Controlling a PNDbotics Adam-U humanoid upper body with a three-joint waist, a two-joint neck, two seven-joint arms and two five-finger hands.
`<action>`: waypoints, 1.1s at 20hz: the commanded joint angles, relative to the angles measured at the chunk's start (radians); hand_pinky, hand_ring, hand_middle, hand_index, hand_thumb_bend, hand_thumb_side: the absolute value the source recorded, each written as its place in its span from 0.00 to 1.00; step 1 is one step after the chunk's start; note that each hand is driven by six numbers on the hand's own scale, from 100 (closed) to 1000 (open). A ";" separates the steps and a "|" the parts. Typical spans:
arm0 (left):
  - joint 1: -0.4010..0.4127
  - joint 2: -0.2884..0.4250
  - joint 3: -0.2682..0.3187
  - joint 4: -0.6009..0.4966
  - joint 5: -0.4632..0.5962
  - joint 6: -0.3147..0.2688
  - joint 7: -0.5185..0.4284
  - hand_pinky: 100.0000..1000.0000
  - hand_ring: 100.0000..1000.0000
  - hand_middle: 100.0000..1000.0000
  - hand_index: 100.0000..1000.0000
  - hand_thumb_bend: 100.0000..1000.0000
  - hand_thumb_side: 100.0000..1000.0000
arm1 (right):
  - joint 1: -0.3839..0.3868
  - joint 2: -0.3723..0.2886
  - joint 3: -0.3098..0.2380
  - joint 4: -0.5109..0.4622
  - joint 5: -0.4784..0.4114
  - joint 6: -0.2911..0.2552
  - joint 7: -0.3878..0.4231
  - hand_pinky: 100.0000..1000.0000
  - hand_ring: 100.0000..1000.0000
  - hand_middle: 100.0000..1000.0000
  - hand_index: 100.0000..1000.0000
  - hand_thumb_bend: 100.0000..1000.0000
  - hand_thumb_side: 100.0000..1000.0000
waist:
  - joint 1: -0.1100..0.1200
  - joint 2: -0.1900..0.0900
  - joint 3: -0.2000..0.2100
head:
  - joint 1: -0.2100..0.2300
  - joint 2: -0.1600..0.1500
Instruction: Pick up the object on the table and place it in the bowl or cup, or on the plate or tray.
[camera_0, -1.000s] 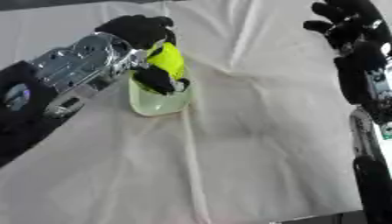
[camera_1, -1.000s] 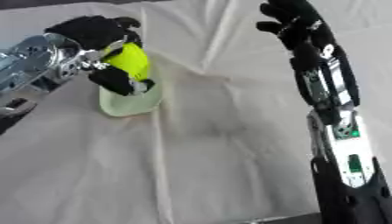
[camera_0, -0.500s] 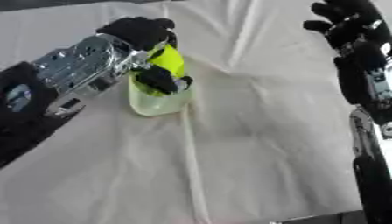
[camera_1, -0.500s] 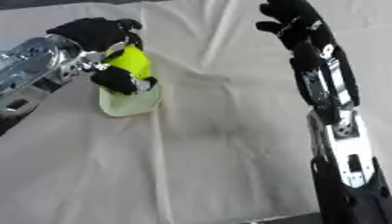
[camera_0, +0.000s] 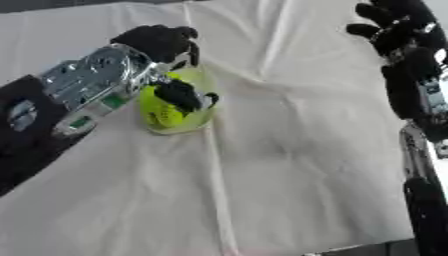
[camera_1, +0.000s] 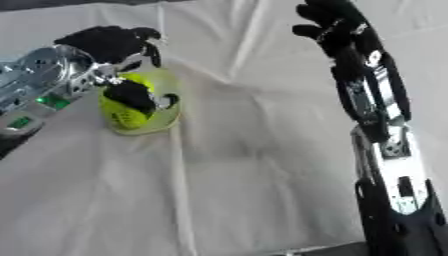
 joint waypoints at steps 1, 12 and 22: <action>-0.013 0.010 0.008 -0.009 0.007 0.184 -0.187 0.60 0.77 1.00 0.82 0.40 0.72 | -0.011 0.000 -0.004 -0.014 -0.003 -0.001 0.001 0.84 0.91 0.91 0.98 0.00 0.78 | -0.003 -0.018 0.001 | 0.001 -0.005; 0.016 0.068 0.110 -0.233 0.026 0.199 -0.187 0.66 0.80 1.00 0.93 0.62 0.94 | -0.006 0.000 -0.006 -0.015 -0.005 0.003 0.003 0.84 0.91 0.91 0.98 0.00 0.78 | 0.000 -0.022 0.009 | -0.006 -0.011; 0.105 0.075 0.204 -0.241 0.066 0.048 0.036 1.00 1.00 1.00 1.00 0.65 1.00 | -0.005 0.004 -0.010 -0.018 -0.007 0.007 0.005 0.84 0.91 0.91 0.98 0.00 0.77 | -0.007 -0.025 0.026 | -0.017 -0.019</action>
